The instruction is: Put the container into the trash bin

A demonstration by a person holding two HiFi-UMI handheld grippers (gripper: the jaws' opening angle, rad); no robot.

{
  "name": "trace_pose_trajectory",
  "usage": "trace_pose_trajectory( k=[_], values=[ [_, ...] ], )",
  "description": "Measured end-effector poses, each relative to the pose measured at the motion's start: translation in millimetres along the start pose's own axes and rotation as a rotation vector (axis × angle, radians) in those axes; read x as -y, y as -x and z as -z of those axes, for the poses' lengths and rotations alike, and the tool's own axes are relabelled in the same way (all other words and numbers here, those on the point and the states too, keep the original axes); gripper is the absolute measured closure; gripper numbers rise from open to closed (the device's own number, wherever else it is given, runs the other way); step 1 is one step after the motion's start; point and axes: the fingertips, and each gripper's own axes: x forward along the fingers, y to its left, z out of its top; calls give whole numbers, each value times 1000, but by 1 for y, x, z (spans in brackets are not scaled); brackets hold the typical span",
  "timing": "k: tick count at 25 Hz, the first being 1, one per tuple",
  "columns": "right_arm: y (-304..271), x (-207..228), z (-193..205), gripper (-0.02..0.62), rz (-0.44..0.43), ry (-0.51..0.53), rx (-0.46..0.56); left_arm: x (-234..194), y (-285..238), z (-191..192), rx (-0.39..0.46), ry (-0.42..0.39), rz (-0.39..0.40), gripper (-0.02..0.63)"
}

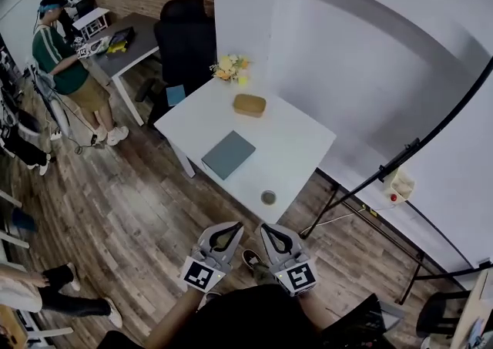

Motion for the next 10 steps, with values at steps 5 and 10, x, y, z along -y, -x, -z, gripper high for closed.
trace_pose_trajectory(
  k=[5,10],
  values=[
    [-13,0,3,586,-30,-2,-10,-12,-2,6,-1,7,-11,600],
    [-21,7,8,586,-34,21,-62,-14,-5,10,0,25,-14,600]
  ],
)
